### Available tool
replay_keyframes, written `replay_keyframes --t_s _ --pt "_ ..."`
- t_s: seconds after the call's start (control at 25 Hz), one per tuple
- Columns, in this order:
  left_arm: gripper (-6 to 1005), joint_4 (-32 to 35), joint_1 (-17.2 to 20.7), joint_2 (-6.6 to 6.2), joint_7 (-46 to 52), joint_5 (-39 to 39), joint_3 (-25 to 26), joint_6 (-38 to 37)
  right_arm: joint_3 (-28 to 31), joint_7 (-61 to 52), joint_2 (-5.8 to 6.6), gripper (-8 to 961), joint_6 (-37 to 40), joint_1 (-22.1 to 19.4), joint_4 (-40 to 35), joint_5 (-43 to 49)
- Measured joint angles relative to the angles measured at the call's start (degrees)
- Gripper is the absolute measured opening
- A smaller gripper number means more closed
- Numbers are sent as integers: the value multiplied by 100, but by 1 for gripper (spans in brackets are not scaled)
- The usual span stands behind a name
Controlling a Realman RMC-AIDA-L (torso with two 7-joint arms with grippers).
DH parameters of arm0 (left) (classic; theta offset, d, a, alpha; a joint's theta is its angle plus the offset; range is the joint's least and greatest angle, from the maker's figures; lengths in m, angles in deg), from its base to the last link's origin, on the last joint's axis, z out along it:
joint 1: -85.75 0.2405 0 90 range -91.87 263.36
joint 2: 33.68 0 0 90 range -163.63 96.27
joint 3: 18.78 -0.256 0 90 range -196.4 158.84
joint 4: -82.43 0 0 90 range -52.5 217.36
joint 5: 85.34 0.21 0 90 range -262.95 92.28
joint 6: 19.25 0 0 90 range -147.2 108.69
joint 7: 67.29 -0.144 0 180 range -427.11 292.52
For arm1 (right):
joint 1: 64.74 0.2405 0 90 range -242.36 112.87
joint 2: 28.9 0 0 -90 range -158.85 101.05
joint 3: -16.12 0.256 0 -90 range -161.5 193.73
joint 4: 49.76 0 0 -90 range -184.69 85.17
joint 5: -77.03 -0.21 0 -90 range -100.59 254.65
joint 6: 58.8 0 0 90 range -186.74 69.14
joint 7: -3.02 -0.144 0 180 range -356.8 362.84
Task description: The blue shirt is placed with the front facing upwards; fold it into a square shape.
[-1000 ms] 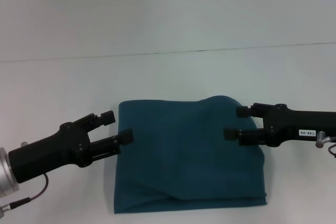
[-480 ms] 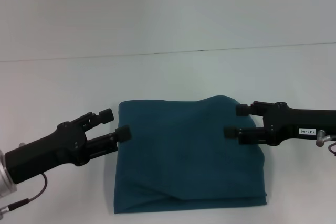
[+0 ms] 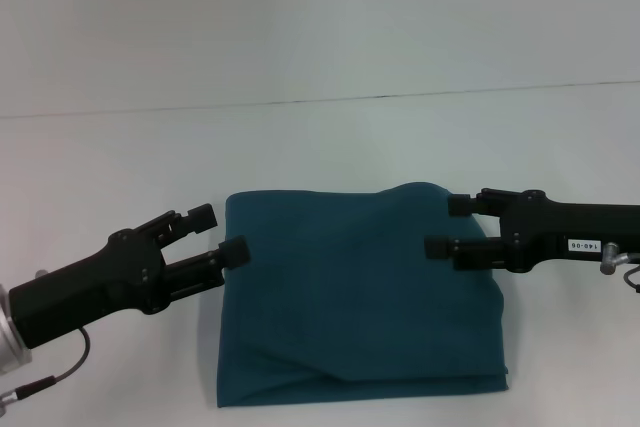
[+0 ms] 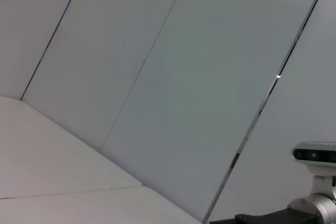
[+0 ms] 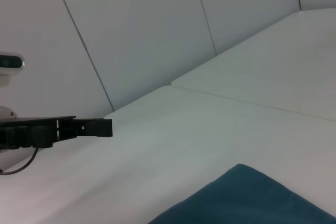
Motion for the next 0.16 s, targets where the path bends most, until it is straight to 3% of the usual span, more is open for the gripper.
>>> replay_keyframes --t_s 0.16 --pt "898 0 -7 6 1 0 -10 3 4 -2 0 932 0 13 0 -2"
